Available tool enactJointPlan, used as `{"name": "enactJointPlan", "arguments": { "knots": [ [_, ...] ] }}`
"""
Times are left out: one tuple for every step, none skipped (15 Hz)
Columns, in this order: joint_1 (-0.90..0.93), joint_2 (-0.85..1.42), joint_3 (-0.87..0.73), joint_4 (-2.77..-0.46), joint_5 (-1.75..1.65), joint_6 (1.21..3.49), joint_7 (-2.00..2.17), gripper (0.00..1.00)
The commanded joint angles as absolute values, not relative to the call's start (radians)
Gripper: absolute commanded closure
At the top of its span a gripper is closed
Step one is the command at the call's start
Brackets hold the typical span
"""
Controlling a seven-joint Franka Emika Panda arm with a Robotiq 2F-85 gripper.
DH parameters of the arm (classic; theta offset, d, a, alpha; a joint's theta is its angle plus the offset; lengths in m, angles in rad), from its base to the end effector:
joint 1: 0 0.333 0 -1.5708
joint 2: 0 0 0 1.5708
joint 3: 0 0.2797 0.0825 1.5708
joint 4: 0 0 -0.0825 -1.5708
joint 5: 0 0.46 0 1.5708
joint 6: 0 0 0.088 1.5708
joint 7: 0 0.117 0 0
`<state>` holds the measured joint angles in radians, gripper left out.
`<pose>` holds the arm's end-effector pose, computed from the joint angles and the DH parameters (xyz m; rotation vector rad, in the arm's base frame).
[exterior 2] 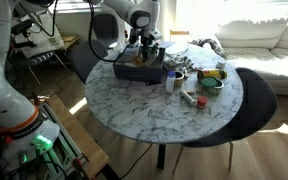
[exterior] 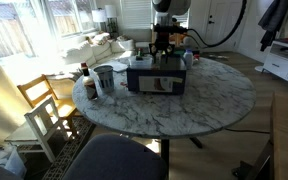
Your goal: Remove the clear case from the box and put it on the table
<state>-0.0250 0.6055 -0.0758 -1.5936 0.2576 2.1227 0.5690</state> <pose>0.7256 -0.0560 0.1910 -2.7513 1.1657 0.1650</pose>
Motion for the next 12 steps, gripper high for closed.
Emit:
{"name": "enactJointPlan", "arguments": {
  "knots": [
    [-0.023,0.651,-0.077,-1.542,0.275,2.108,0.599,0.65],
    [-0.024,0.655,-0.076,-1.537,0.276,2.107,0.601,0.72],
    [-0.025,0.656,-0.076,-1.535,0.276,2.109,0.603,0.8],
    [-0.028,0.655,-0.075,-1.535,0.28,2.108,0.602,0.87],
    [-0.031,0.651,-0.073,-1.535,0.284,2.104,0.6,0.95],
    [-0.035,0.643,-0.071,-1.536,0.29,2.098,0.598,0.99],
    [-0.037,0.637,-0.071,-1.538,0.291,2.093,0.596,1.0],
    [-0.04,0.626,-0.069,-1.547,0.291,2.092,0.584,1.0],
    [-0.04,0.619,-0.07,-1.554,0.289,2.098,0.589,1.0],
    [-0.039,0.606,-0.07,-1.566,0.287,2.098,0.584,1.0],
    [-0.036,0.587,-0.071,-1.584,0.284,2.098,0.584,0.99],
    [-0.035,0.572,-0.071,-1.596,0.285,2.099,0.582,0.99]
  ]
}}
